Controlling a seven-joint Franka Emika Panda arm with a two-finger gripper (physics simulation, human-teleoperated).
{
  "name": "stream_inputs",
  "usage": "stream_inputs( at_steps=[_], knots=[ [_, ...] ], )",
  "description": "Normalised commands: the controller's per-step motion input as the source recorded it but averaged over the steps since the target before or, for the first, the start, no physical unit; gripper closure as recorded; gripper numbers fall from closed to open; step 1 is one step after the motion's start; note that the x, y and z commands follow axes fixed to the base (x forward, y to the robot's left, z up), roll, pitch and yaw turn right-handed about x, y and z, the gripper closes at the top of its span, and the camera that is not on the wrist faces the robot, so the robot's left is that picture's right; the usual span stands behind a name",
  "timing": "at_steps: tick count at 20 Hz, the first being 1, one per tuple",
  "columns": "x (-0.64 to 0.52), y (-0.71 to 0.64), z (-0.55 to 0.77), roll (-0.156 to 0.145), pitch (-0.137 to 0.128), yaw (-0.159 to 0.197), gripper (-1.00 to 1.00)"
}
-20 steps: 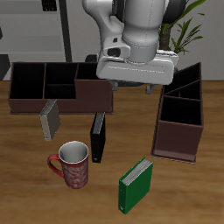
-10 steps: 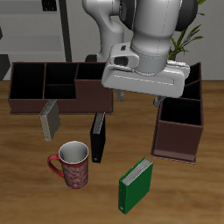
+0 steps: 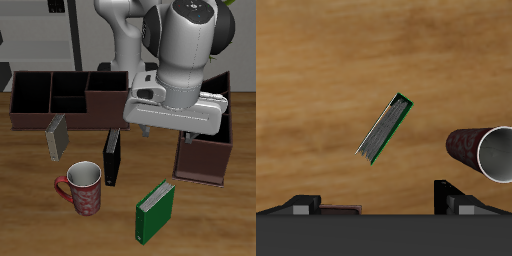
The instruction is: Place the green book into the back desk caddy's back compartment
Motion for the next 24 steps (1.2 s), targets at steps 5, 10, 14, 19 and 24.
stream_inputs(
  at_steps=[5, 10, 14, 19, 24],
  knots=[
    [0.27, -0.09, -0.09, -0.042, -0.032, -0.046, -1.00],
    [0.18, -0.13, -0.11, -0.023, -0.008, -0.059, -1.00],
    [0.18, -0.16, -0.13, -0.010, -0.024, -0.109, -1.00],
    [0.16, -0.16, -0.22, 0.020, -0.034, -0.039, -1.00],
    [0.02, -0.02, -0.26, 0.051, -0.037, -0.095, -1.00]
  ],
)
